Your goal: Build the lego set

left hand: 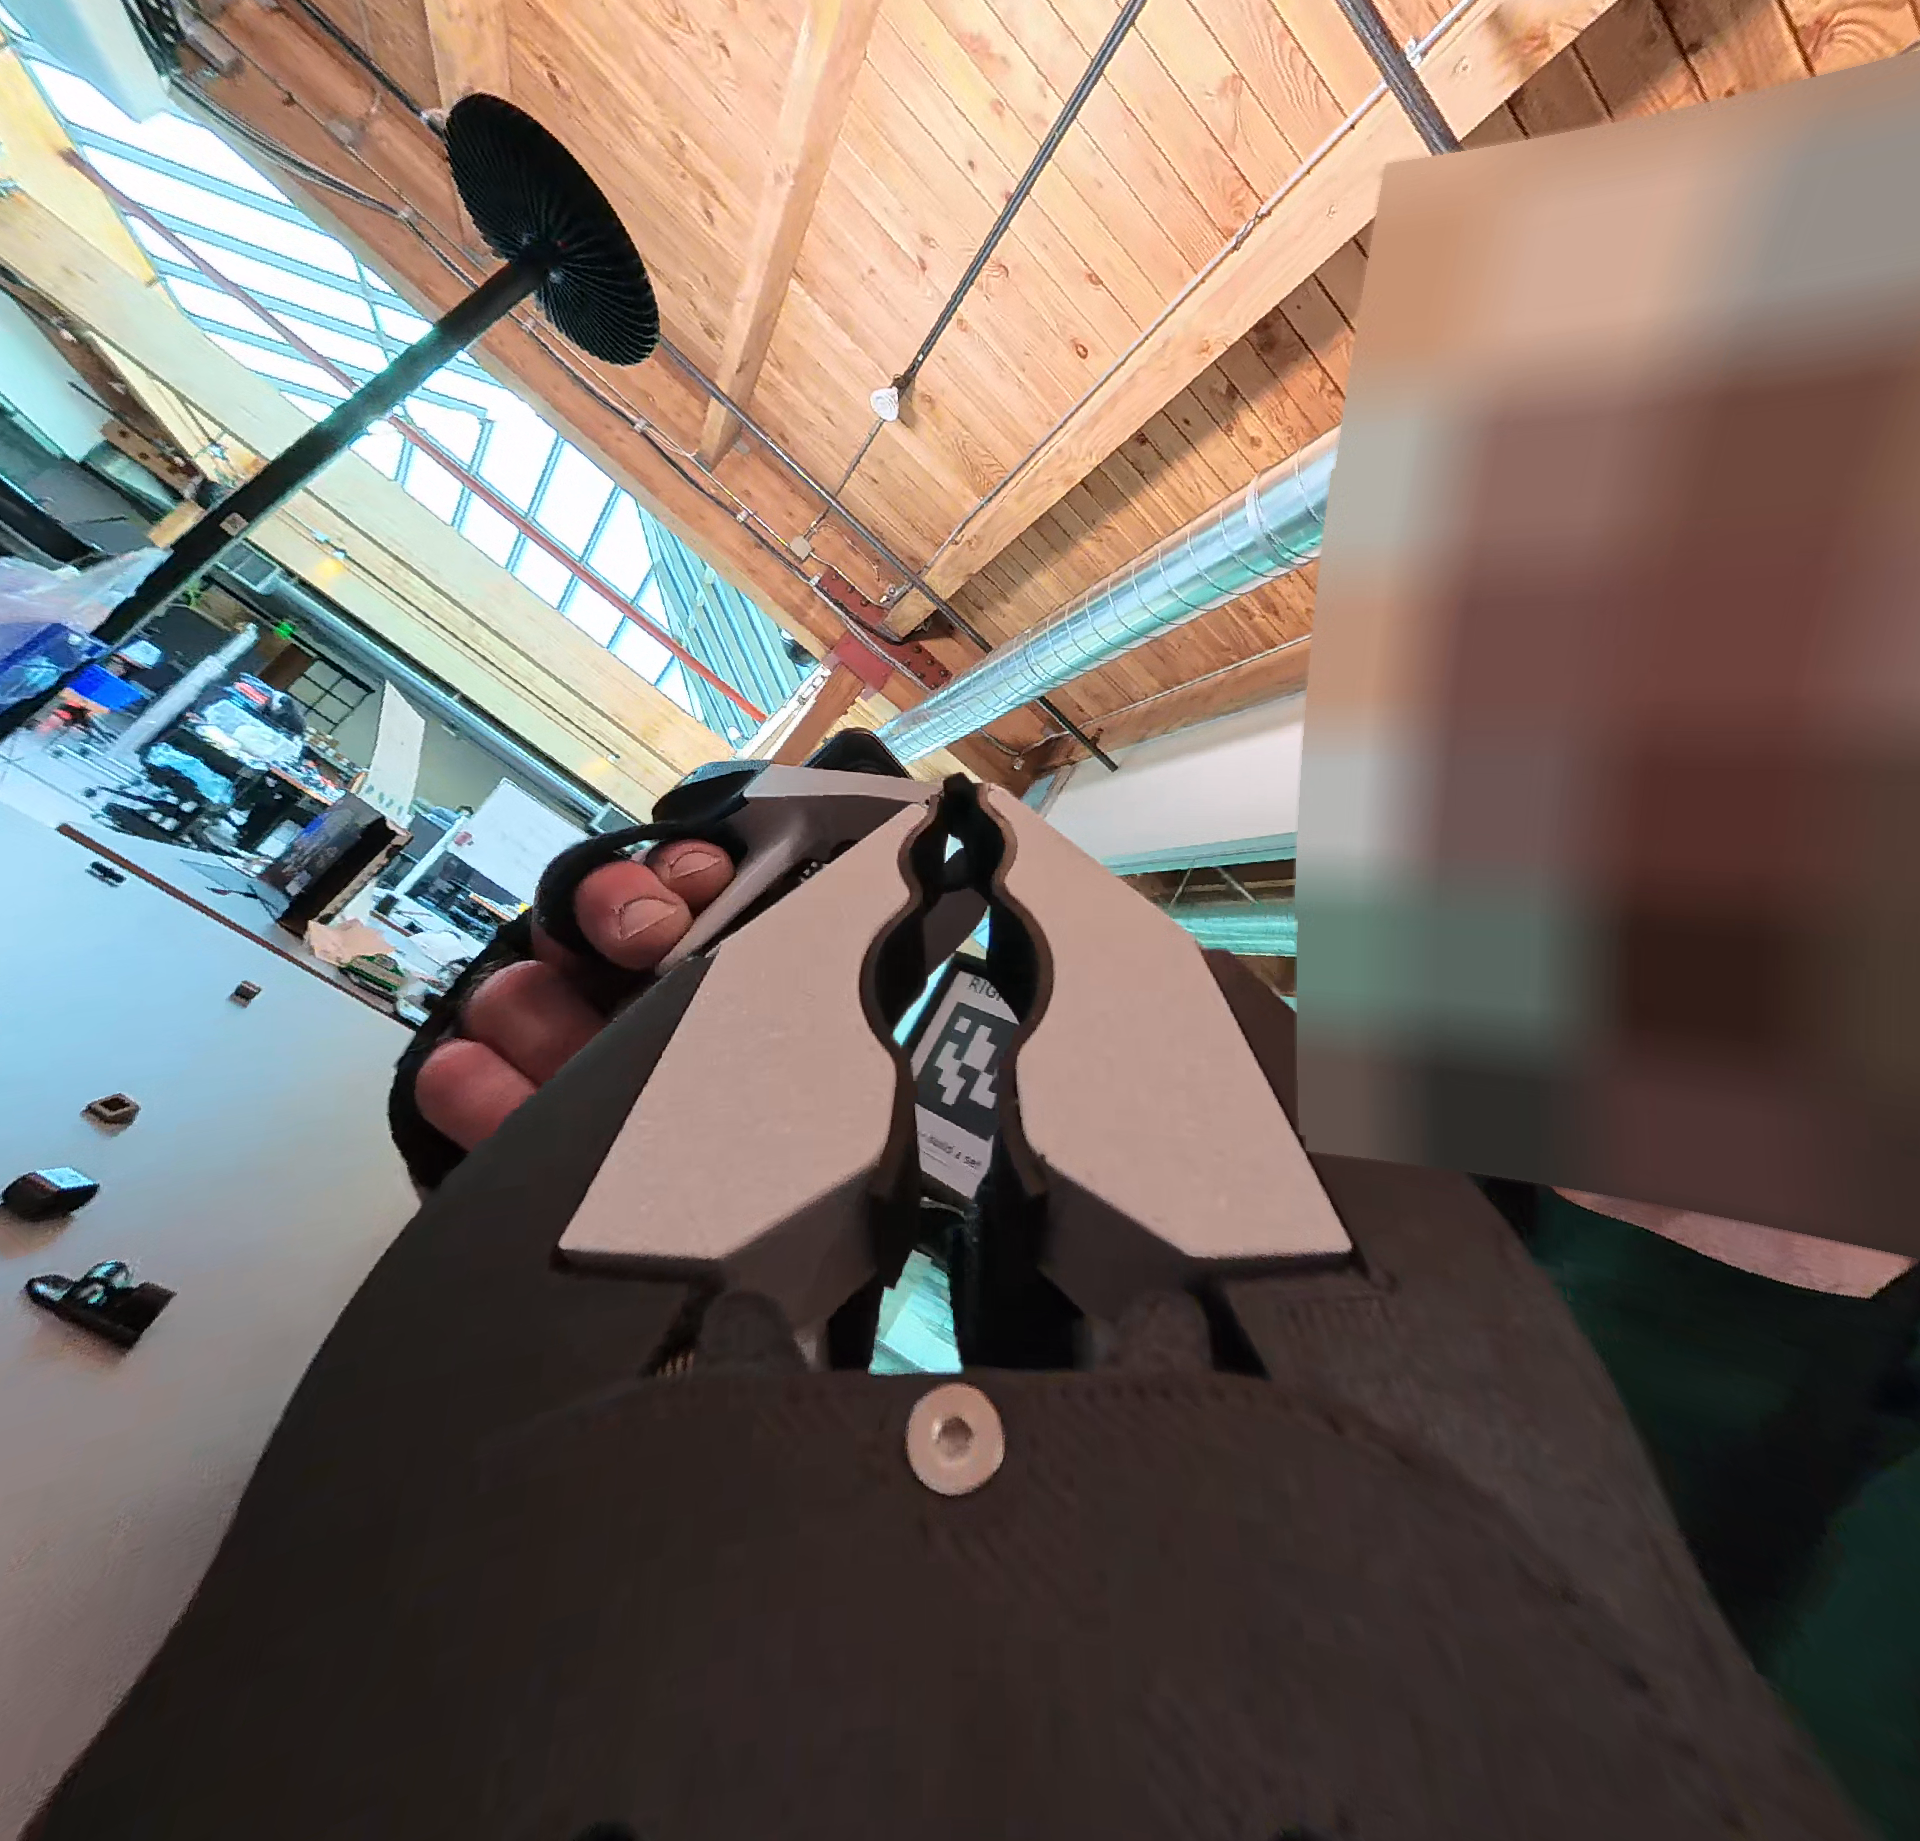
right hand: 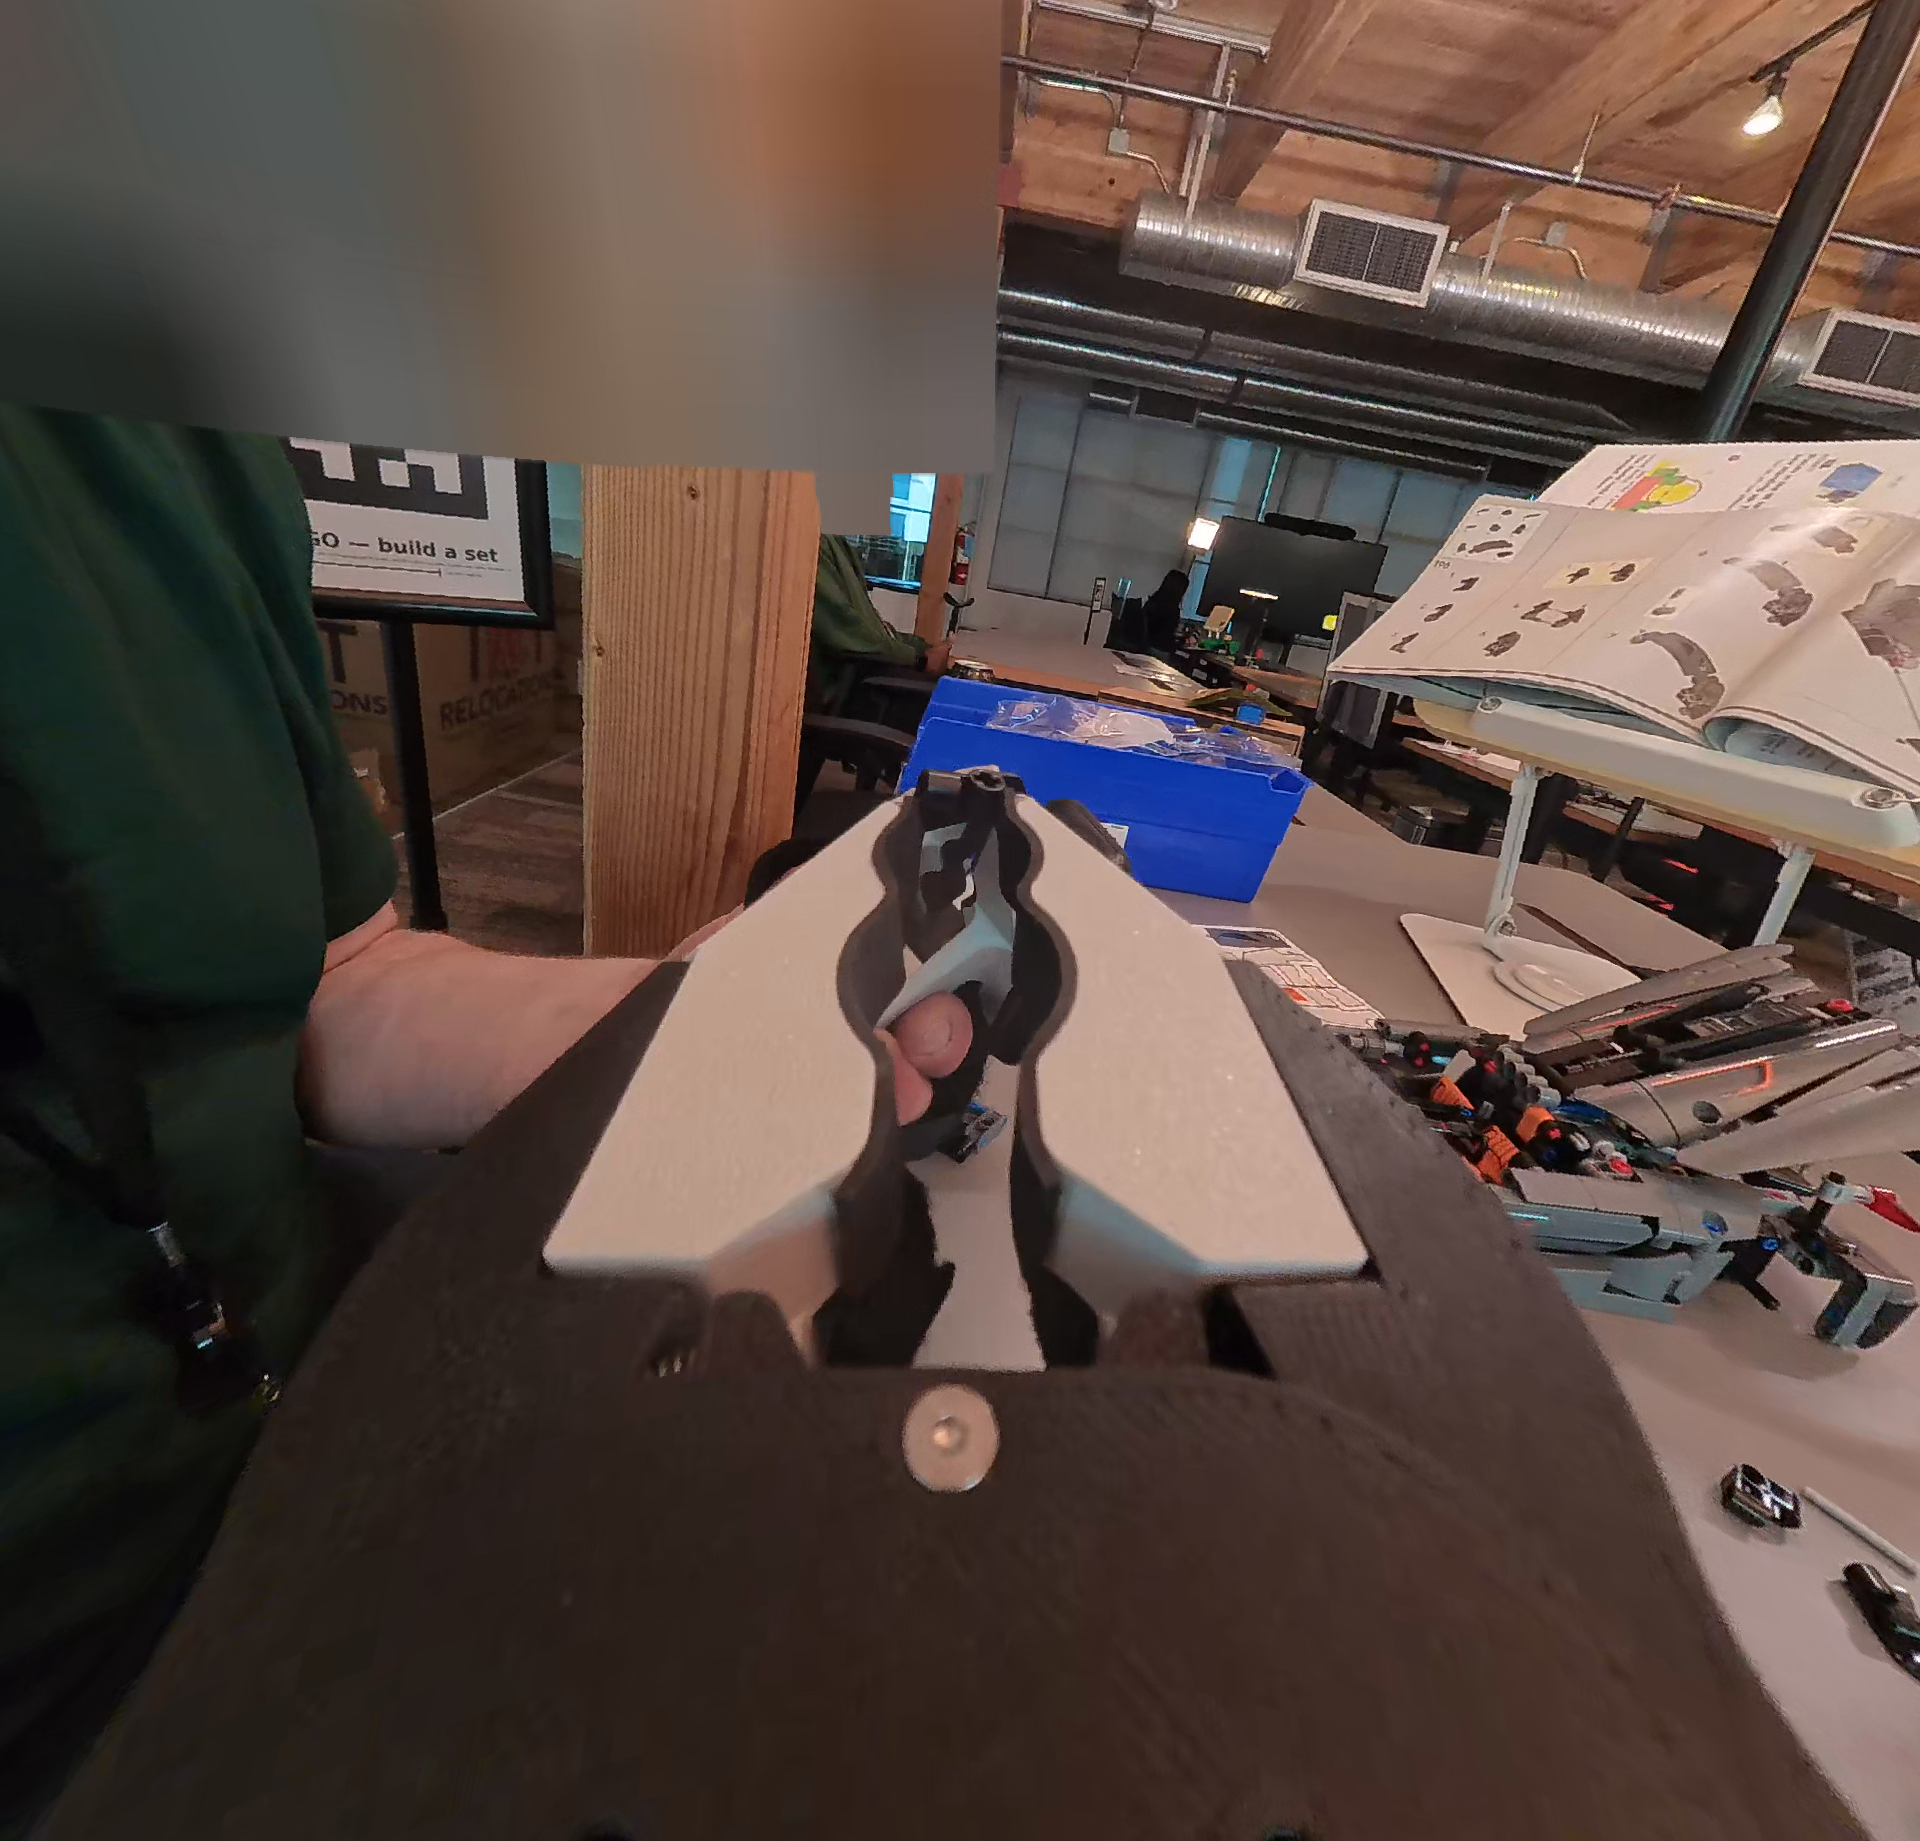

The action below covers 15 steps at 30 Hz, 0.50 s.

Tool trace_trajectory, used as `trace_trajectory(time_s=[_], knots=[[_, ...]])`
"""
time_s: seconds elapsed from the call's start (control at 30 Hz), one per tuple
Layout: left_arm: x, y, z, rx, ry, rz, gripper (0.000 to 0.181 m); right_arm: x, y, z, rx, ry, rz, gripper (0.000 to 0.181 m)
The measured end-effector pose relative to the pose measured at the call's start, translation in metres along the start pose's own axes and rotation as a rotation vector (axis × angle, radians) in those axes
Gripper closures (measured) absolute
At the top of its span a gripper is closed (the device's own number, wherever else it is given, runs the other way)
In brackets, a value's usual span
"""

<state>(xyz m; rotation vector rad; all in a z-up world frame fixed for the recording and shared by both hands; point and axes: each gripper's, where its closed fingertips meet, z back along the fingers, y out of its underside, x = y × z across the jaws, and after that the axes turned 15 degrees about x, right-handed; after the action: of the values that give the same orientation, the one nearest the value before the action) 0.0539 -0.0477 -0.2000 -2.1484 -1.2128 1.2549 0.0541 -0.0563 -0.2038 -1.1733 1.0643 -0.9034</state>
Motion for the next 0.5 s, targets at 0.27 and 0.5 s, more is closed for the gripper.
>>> trace_trajectory(time_s=[0.27, 0.5], knots=[[0.008, -0.001, 0.003, -0.041, -0.034, -0.017, 0.181, -0.008, 0.008, 0.001, 0.037, 0.053, -0.028, 0.171], [-0.001, -0.021, 0.013, -0.038, -0.144, -0.134, 0.181, -0.032, 0.014, 0.036, 0.132, 0.205, -0.072, 0.166]])
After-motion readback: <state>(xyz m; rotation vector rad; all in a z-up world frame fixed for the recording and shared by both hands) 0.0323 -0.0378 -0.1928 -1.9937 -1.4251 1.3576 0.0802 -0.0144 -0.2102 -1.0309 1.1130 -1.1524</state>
